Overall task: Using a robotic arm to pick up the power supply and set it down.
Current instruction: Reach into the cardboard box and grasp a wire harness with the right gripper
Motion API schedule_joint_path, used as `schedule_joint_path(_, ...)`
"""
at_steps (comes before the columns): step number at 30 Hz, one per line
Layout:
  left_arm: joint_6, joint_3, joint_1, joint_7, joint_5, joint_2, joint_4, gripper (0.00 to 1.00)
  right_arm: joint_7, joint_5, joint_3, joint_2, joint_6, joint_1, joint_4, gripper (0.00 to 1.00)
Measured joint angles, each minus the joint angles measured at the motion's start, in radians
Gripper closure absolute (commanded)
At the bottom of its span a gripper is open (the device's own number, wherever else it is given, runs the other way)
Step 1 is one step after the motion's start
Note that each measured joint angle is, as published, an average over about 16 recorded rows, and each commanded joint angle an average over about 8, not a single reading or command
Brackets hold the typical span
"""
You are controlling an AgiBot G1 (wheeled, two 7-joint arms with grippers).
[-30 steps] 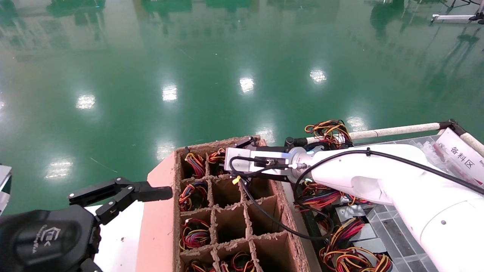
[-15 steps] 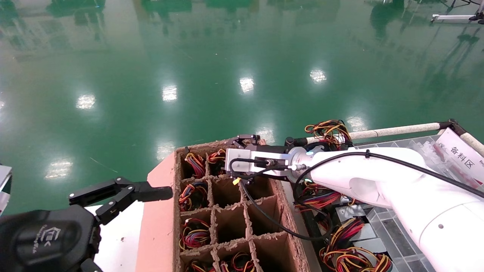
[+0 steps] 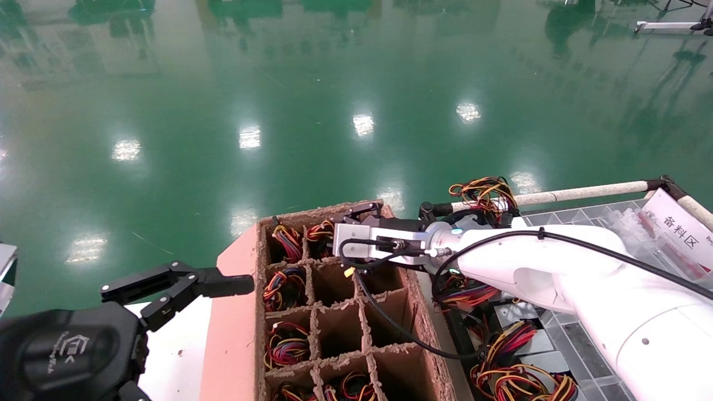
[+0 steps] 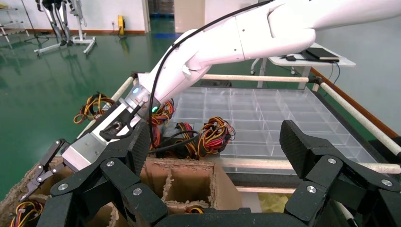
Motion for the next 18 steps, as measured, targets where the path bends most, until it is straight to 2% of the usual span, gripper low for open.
schedule_joint_path(18,0.0,0.0,0.0,0.0,0.0,0.0,0.0,0.0,-0.023,0.08,-0.019,0.001,0.012,-0.014,-0.004,1.0)
